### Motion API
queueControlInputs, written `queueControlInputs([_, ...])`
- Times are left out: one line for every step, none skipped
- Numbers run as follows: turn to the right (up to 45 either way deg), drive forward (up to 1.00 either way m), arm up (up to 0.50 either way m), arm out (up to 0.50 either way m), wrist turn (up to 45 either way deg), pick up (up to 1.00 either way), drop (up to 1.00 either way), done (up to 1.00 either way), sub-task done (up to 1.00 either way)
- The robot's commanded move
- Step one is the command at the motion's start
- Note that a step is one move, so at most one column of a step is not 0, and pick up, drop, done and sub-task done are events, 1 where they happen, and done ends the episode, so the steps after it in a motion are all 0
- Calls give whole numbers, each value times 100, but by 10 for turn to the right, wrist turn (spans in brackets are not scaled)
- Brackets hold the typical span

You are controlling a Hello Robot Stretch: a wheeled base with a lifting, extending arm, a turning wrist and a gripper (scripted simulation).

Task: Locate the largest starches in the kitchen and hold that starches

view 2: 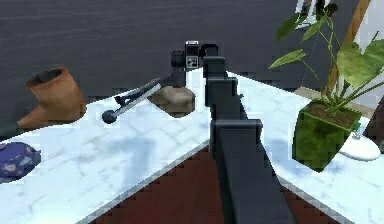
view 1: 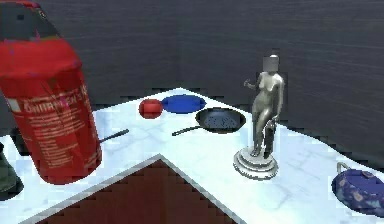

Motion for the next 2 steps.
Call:
queueControlInputs([0, 0, 0, 0, 450, 0, 0, 0, 0])
queueControlInputs([0, 0, 0, 0, 330, 0, 0, 0, 0])
